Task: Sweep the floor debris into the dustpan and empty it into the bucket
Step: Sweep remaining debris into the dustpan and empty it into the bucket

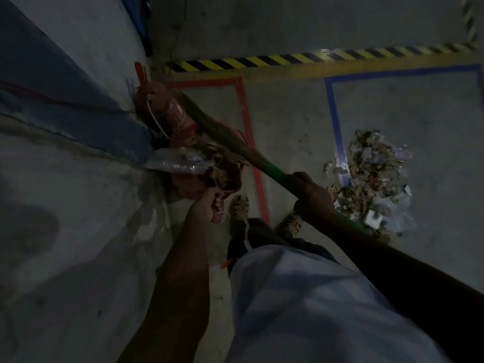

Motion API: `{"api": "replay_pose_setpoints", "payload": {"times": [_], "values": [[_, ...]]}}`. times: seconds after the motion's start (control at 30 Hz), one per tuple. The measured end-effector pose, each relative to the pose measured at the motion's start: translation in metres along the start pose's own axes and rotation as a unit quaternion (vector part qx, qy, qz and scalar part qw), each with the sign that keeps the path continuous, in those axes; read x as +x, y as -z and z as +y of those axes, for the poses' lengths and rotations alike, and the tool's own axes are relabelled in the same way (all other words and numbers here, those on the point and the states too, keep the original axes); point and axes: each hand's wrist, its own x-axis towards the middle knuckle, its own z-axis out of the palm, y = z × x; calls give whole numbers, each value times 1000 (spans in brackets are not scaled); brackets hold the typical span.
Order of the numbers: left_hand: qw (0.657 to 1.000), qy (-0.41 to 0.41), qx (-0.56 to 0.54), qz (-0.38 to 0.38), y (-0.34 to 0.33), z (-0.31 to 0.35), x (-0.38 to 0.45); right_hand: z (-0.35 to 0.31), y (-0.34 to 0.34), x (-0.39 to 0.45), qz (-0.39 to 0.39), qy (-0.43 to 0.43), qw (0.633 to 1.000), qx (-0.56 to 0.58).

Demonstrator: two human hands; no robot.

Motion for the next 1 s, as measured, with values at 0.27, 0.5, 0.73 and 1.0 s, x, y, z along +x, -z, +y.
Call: {"api": "replay_pose_setpoints", "payload": {"times": [0.27,0.5,0.73,1.0], "values": [[999,6,-36,4,-2,-1,2,0,9,-14,64,18,998,-3],[997,2,-70,-27,-16,12,-4,2,14,-28,94,-1,996,10],[996,1,-69,-53,-29,6,-18,14,14,-45,101,-49,994,10],[999,-29,24,-25,-54,-7,-50,38,20,-66,142,-100,983,54]]}}
